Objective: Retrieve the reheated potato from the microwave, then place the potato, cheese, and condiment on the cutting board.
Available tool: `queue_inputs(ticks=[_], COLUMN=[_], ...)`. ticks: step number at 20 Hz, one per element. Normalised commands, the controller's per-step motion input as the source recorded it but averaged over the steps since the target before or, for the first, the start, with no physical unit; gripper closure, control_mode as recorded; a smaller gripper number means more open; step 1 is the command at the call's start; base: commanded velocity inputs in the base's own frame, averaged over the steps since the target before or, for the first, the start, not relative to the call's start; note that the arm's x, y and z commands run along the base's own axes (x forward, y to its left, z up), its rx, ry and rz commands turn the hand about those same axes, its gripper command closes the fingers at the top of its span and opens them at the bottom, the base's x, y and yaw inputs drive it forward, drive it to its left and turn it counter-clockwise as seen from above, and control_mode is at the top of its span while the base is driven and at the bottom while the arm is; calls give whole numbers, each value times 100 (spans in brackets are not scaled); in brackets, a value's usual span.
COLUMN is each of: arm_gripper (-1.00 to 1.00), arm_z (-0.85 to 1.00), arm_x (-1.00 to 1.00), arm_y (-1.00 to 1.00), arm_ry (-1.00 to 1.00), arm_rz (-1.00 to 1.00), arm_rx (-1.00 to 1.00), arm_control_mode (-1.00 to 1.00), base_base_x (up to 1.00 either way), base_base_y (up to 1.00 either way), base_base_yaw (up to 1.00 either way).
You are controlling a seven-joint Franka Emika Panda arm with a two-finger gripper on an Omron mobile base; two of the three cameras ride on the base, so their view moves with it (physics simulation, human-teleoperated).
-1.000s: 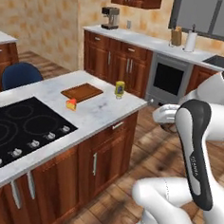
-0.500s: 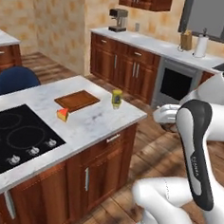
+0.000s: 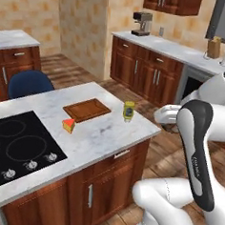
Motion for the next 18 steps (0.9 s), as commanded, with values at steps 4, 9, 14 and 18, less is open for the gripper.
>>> queue_inputs(ticks=[4,9,14,18], arm_gripper=[100,100,100,100], arm_z=[0,0,0,0], arm_x=[0,0,0,0], arm_y=[0,0,0,0], arm_ry=[0,0,0,0], arm_rz=[0,0,0,0], arm_rx=[0,0,0,0], arm_control_mode=[100,100,100,100], base_base_x=[61,61,56,49], base_base_y=[-19,-22,-23,-26], base_base_yaw=[32,31,32,37])
